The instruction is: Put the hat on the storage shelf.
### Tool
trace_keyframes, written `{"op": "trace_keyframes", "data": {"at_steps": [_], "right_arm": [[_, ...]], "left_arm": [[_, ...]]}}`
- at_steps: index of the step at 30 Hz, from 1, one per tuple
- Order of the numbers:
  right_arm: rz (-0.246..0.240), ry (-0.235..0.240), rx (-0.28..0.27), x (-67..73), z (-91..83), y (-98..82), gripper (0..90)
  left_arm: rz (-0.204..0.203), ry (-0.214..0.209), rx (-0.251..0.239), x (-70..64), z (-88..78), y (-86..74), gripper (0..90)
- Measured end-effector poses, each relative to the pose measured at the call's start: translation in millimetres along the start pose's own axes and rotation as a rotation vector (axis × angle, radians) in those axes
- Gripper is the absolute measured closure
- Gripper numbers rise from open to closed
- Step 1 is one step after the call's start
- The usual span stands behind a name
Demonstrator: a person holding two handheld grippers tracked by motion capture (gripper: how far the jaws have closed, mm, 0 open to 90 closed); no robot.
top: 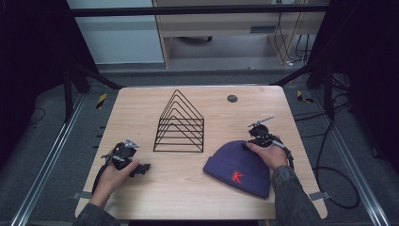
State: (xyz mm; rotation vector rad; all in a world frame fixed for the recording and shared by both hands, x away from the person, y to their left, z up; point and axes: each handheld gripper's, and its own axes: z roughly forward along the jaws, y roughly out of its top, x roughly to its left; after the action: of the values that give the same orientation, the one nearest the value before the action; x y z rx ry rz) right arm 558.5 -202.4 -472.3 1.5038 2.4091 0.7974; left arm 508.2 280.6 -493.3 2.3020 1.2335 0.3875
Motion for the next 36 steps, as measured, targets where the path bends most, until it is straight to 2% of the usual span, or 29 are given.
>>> {"op": "trace_keyframes", "data": {"at_steps": [3, 6, 11, 16, 17, 18, 21, 26, 32, 36], "right_arm": [[0.003, 0.009, -0.02, -1.3, -1.5, -2.5, 75.7], [0.003, 0.015, -0.031, -1.6, -2.2, -4.5, 77.5], [-0.033, 0.015, -0.051, 1.4, -9.2, -5.8, 79.1], [-0.052, 0.001, -0.138, 11.5, -30.9, -8.2, 79.6], [-0.058, 0.003, -0.15, 14.3, -35.1, -8.8, 79.6], [-0.081, 0.003, -0.178, 18.1, -41.9, -9.7, 79.6], [-0.11, 0.007, -0.233, 27.1, -59.6, -11.7, 79.6], [-0.132, 0.028, -0.319, 40.0, -86.5, -18.9, 79.7], [-0.16, 0.045, -0.384, 53.2, -103.1, -27.5, 79.8], [-0.161, 0.064, -0.421, 62.8, -114.1, -27.8, 80.0]], "left_arm": [[0.0, 0.0, -0.001, 0.0, 0.2, 0.3, 0.0], [0.004, 0.001, -0.003, 0.3, 0.1, 0.1, 0.0], [-0.005, -0.002, -0.003, 0.0, 0.4, 0.3, 0.0], [-0.009, 0.009, -0.01, 2.9, -2.0, 0.2, 3.4], [-0.021, 0.005, -0.017, 3.2, -2.5, 0.0, 4.4], [-0.019, 0.006, -0.021, 4.2, -3.5, 0.2, 4.5], [-0.019, 0.004, -0.053, 4.6, -5.9, 1.7, 4.3], [-0.009, -0.001, -0.089, 1.6, -9.5, 3.8, 4.2], [-0.016, -0.006, -0.152, 0.6, -15.2, 6.0, 4.2], [-0.01, -0.012, -0.185, -0.1, -18.9, 6.9, 4.5]]}}
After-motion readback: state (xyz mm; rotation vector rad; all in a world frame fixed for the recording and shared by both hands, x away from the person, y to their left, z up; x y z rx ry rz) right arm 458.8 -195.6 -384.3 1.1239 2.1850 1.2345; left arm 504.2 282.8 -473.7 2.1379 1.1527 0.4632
